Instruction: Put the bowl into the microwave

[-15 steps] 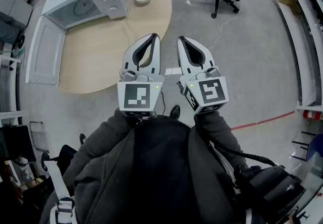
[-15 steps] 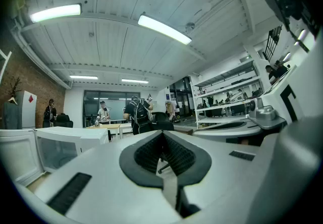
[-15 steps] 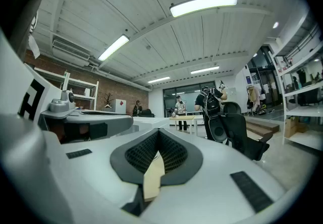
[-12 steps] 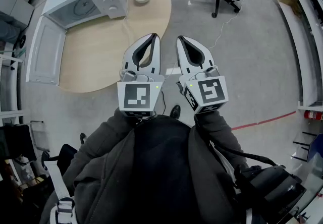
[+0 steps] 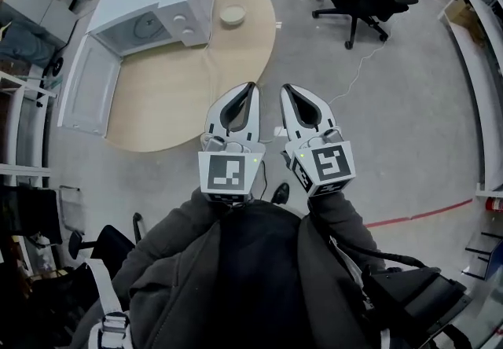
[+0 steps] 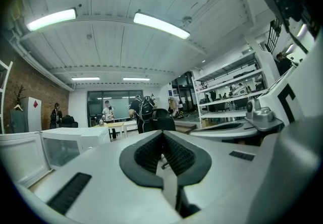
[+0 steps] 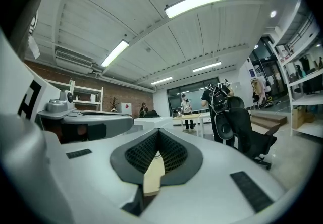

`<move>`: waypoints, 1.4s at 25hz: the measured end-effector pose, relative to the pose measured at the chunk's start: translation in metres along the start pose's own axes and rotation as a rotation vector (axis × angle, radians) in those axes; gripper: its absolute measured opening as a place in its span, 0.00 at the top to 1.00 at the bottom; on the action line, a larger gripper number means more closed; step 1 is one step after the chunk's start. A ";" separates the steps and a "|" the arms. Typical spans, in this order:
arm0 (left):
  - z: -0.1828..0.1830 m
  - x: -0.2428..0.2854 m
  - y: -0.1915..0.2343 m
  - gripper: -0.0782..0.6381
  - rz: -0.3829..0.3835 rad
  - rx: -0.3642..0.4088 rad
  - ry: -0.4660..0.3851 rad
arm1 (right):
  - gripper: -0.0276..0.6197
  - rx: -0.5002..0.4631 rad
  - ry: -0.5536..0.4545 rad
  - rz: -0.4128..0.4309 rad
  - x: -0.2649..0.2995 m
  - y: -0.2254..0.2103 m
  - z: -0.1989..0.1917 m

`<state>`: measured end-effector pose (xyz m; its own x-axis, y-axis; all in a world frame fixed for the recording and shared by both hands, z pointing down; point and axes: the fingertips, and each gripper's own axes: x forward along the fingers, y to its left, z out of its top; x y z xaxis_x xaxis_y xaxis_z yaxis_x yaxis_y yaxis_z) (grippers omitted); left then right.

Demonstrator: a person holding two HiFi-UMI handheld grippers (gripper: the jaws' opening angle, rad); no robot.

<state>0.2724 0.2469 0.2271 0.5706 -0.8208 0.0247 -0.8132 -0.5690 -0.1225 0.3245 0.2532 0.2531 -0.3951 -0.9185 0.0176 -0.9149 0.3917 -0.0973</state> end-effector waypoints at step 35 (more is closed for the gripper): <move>-0.060 0.128 0.200 0.88 -0.092 -0.146 0.008 | 0.94 0.047 0.169 -0.066 0.241 0.003 -0.038</move>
<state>0.1758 0.0248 0.2651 0.6428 -0.7651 0.0375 -0.7660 -0.6423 0.0265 0.2230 0.0351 0.2949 -0.3461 -0.9183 0.1922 -0.9361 0.3243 -0.1363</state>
